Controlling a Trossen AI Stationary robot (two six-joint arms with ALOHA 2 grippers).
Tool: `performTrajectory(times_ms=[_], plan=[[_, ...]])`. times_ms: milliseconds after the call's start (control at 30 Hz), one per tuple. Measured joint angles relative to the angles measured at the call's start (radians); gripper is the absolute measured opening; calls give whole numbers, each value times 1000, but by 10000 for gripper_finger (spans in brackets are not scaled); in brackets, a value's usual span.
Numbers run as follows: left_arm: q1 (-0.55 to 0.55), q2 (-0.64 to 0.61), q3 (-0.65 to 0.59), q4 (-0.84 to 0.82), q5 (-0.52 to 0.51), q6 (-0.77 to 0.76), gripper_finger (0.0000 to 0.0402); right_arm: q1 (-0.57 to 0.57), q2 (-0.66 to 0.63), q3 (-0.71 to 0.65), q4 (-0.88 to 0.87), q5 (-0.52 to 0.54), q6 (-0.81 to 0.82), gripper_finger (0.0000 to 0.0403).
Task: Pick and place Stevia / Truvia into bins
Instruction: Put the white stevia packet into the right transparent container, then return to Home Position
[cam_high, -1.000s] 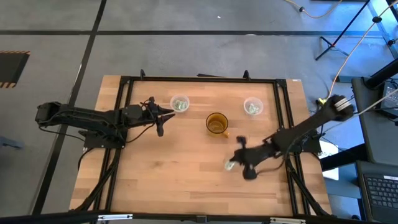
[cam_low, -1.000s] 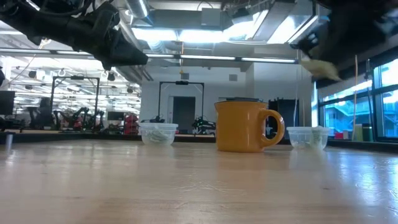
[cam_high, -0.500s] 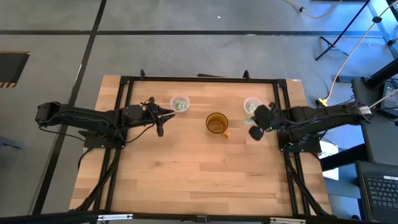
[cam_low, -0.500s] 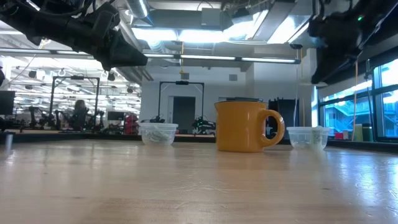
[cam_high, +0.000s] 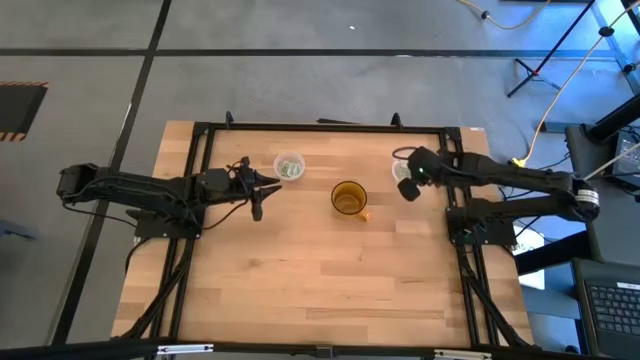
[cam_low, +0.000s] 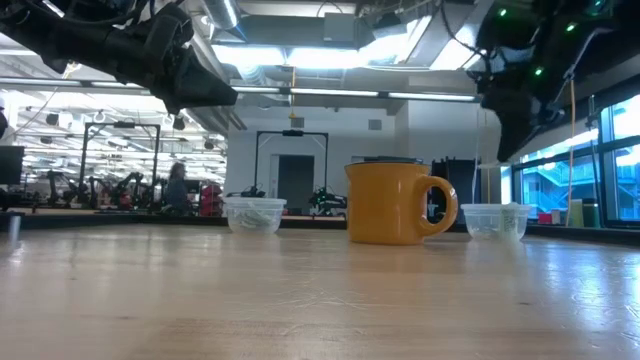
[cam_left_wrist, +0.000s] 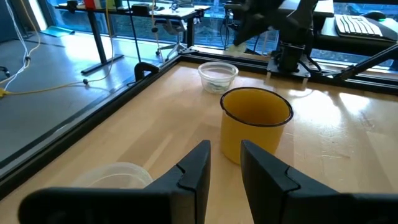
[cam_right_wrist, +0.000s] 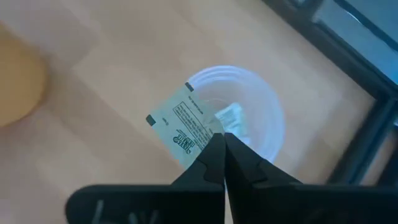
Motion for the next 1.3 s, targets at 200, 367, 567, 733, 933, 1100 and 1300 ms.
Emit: performTrajectory(times_ms=[200,367,567,733,933,1100,1300], plan=[[0,0,0,0,0,0,82,-141,79,0,48,-12,-53,0],[0,0,0,0,0,0,82,-216,183,0,102,-32,-123,0],[0,0,0,0,0,0,82,-241,290,1,185,-62,-151,0],[0,0,0,0,0,0,82,-246,340,1,178,-61,-148,2],[0,0,0,-1,0,0,82,-246,349,1,170,-61,-142,23],[0,0,0,6,25,-18,82,-246,348,1,170,-59,-131,51],[0,-58,0,2,59,-26,82,-242,269,1,154,-58,-93,86]])
